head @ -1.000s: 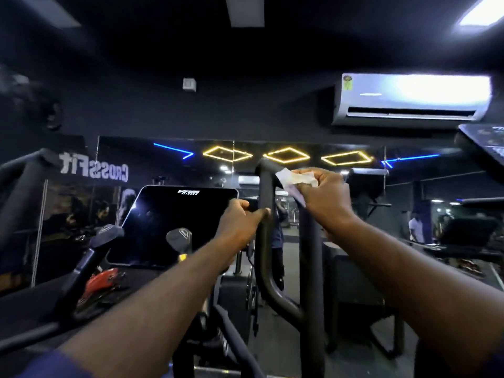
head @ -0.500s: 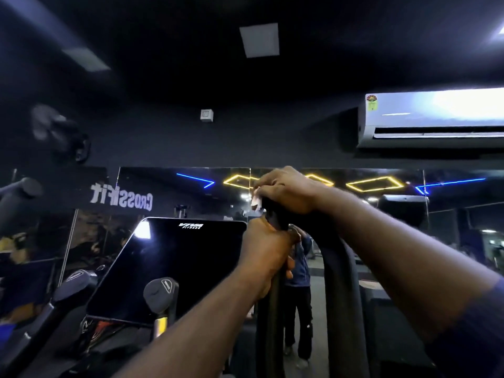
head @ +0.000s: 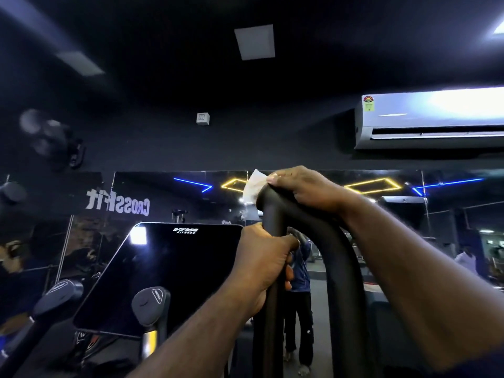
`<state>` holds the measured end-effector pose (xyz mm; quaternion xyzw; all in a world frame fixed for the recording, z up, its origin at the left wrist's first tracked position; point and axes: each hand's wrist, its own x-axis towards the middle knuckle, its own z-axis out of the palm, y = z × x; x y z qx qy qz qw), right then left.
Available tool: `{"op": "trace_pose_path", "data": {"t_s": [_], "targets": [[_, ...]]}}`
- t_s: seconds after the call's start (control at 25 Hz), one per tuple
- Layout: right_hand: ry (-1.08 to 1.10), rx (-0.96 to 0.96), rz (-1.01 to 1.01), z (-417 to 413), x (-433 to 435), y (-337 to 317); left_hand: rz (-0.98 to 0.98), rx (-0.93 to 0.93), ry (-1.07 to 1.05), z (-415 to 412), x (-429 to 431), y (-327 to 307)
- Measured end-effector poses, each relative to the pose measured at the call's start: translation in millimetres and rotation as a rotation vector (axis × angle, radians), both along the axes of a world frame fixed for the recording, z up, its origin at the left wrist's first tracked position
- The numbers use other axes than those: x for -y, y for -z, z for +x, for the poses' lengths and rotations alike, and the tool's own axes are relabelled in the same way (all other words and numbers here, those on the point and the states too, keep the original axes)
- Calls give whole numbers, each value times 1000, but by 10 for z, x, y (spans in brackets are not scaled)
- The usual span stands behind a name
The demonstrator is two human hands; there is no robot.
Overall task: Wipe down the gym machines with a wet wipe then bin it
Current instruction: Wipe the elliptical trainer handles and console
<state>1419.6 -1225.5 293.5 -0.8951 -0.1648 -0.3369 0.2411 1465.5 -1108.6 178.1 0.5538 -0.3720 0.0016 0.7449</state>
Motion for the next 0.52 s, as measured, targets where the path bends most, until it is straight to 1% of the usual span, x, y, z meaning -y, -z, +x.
{"op": "trace_pose_path", "data": {"t_s": [0.04, 0.12, 0.16, 0.28, 0.36, 0.44, 0.52], "targets": [[65, 55, -131, -21, 24, 69, -5, 2, 2, -2, 0, 5], [179, 123, -251, -102, 55, 151, -11, 19, 6, -9, -2, 8], [176, 142, -312, -156, 21, 203, -12, 28, 4, -12, -2, 9], [167, 85, -469, -179, -88, 232, -18, 59, 22, 8, -15, 20], [255, 64, -612, -154, -211, 186, 0, 69, 25, 18, -27, 12], [310, 61, -662, -112, -304, 126, 6, 62, 22, 29, -28, 12], [352, 50, -662, -80, -384, 88, 16, 63, 19, 36, -33, 13]]}}
